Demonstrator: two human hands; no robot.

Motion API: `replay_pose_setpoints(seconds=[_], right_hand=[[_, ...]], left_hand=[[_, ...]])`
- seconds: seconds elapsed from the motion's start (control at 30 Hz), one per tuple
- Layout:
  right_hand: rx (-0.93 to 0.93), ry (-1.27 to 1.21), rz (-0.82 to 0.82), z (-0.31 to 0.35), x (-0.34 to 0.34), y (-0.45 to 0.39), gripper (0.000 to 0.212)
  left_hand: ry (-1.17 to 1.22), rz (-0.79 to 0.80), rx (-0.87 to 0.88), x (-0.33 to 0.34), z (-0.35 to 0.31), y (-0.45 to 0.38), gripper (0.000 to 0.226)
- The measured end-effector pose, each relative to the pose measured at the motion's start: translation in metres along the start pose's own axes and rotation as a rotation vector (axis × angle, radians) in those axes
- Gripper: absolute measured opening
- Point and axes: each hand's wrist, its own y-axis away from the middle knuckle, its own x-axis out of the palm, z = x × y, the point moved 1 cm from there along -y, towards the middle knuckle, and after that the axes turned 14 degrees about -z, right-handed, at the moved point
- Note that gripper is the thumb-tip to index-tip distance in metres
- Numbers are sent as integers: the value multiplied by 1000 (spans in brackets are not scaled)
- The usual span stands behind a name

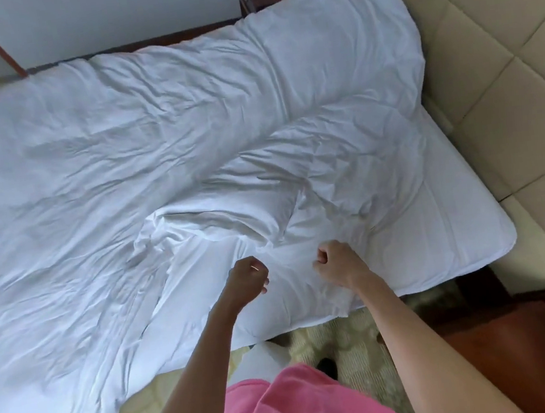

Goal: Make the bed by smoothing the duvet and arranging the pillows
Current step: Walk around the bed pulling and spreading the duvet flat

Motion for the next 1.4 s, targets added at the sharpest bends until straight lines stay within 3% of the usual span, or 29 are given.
replay_pose_setpoints(seconds=[0.17, 0.27, 0.33, 0.5, 0.67, 0.73, 0.8, 0.87, 0.93, 1.03, 1.07, 1.13, 1.2, 1.23, 1.33, 1.4], right_hand=[[31, 16, 40, 35, 37, -56, 31], [119, -41, 66, 52, 67, -97, 20], [177, -120, 67, 59, 93, -129, 13], [574, -400, 54, 53, 168, -180, 62], [865, -533, -24, 37, 212, -196, 70], [983, -649, -9, 31, 221, -200, 62], [1047, -781, -20, 32, 223, -203, 35], [1058, -819, -70, 35, 220, -205, 17], [1047, -794, -126, 34, 215, -203, 17], [1041, -901, -201, 42, 193, -184, 12], [1025, -989, -223, 45, 185, -176, 13], [947, -1164, -228, 57, 157, -158, 16], [856, -1314, -218, 63, 128, -140, 16], [825, -1375, -210, 62, 114, -131, 17], [746, -1483, -209, 50, 78, -107, 19], [708, -1507, -211, 34, 55, -95, 21]], left_hand=[[-157, -41, 26, -24, 20, -65, 15], [-303, -76, 121, -36, 31, -112, 13], [-442, -91, 202, -41, 43, -147, 23], [-748, -76, 388, -51, 75, -222, 68], [-943, 5, 419, -46, 98, -271, 84], [-975, 16, 409, -38, 107, -279, 80], [-961, -20, 410, -32, 112, -282, 74], [-934, -90, 421, -29, 108, -282, 55], [-920, -120, 399, -31, 99, -279, 37], [-813, -50, 329, -30, 93, -261, 28], [-768, -21, 324, -29, 96, -253, 32], [-753, -27, 332, -23, 98, -237, 65], [-782, -183, 350, -17, 85, -231, 89], [-791, -252, 362, -13, 73, -228, 89], [-778, -300, 482, 4, 28, -215, 48], [-632, -305, 508, 19, -2, -196, 29]])
